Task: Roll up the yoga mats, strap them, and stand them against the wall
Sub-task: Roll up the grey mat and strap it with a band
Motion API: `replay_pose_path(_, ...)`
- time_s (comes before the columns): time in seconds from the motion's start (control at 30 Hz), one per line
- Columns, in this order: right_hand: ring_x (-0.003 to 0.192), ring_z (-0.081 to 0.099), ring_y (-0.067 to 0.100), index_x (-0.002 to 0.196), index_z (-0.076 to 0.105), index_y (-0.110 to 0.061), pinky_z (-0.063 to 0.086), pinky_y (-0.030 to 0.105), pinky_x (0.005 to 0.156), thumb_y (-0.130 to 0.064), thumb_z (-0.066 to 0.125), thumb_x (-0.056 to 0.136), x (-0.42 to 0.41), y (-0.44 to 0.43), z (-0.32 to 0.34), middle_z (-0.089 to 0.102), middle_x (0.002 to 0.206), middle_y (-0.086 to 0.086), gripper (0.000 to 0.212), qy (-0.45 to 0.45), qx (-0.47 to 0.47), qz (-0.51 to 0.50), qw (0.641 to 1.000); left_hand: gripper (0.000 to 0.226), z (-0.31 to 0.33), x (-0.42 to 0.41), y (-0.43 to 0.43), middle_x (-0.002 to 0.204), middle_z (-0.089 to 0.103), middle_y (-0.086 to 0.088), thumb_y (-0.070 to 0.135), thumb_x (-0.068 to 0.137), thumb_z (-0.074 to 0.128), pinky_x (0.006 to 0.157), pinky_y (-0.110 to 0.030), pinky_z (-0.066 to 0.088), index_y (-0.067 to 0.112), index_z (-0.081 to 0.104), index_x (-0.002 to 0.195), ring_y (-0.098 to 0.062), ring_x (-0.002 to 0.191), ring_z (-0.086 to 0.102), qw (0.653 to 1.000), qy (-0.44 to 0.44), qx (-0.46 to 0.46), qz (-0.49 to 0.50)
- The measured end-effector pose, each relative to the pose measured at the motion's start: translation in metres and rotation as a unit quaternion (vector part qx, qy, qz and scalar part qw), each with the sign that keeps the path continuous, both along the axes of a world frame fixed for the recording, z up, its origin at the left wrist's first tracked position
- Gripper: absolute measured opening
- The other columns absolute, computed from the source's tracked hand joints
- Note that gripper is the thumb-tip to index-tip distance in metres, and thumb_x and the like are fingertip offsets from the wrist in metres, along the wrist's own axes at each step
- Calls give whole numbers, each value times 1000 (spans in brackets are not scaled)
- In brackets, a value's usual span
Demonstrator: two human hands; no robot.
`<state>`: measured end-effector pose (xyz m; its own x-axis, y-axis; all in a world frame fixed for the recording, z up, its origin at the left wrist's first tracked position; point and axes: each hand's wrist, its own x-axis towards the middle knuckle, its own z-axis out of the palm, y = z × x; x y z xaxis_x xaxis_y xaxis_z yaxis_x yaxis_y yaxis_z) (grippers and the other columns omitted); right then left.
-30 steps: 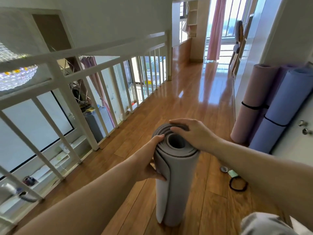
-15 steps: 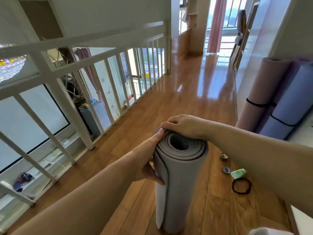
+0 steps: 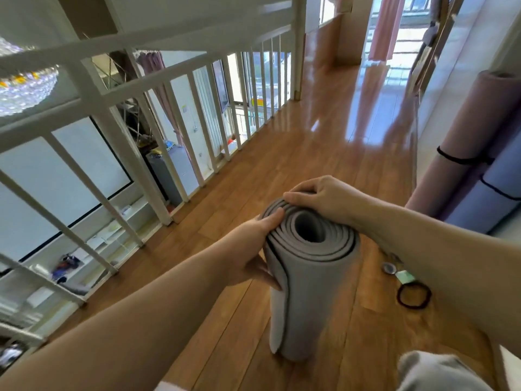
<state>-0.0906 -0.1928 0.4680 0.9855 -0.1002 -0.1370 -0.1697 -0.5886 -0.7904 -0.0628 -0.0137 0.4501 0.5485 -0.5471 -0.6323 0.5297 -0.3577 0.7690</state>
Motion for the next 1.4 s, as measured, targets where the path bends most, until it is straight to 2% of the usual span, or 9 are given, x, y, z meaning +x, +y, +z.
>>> replay_pose_path(0.1,75,63,-3,97,73,-24,46,12,65,-43,61,90,2,11,-5,69,85,-13,24,-38,-15,-16,999,35,3,-15,-4,118,58,-8,58,92,46,70,-51,59,40,37,120,-34,104,61,998,-37,27,37)
replay_pose_path(0.23,79,61,-2,96,72,-22,43,12,68,-43,61,90,-5,15,-7,67,85,-13,24,-45,-20,-31,998,56,-8,-37,-4,115,58,-2,46,82,69,73,-49,59,43,29,121,-27,104,60,994,-78,38,62)
replay_pose_path(0.37,79,62,1,93,73,-21,44,17,70,-42,65,87,-4,6,-13,69,84,-12,24,-103,-9,-98,990,49,-3,-30,-12,115,56,-4,38,85,67,74,-49,59,42,32,118,-28,104,59,993,-90,39,61)
replay_pose_path(0.47,87,59,10,98,72,-16,42,22,79,-29,62,91,-2,-7,-7,65,93,-7,18,-211,-117,-147,959,55,3,-22,-17,122,51,-6,45,83,68,71,-51,59,41,34,125,-32,108,56,993,-91,44,55)
replay_pose_path(0.57,92,54,16,95,75,-17,40,25,80,-23,65,89,-21,-12,4,64,95,-6,13,-277,-282,-33,918,55,6,-15,-17,124,50,-6,50,83,66,73,-51,59,40,32,125,-33,108,56,994,-85,41,56)
replay_pose_path(0.67,101,46,13,103,72,-23,37,28,88,-30,58,91,-38,-5,12,60,106,-8,20,-186,-363,69,910,60,6,-9,-16,125,49,-9,53,83,65,74,-51,58,39,32,131,-34,108,56,995,-70,46,61)
replay_pose_path(0.8,104,45,16,98,68,-18,31,23,82,-17,56,91,-32,7,15,53,98,-6,14,-161,-438,49,883,70,6,-14,-21,127,48,-7,59,83,60,71,-48,60,36,28,140,-33,110,55,993,-87,50,58)
replay_pose_path(1.03,106,44,17,107,62,-17,35,31,94,-20,53,94,-34,21,15,59,111,-2,16,-154,-456,30,876,75,5,-19,-21,132,46,-8,64,83,54,70,-47,60,37,21,145,-34,115,52,992,-101,50,63)
replay_pose_path(1.4,80,54,19,78,54,-17,41,32,90,-11,58,85,-27,32,19,60,80,1,11,-90,-423,-24,901,68,8,-21,-20,125,47,-8,67,87,45,65,-46,60,35,24,143,-34,110,53,988,-118,73,65)
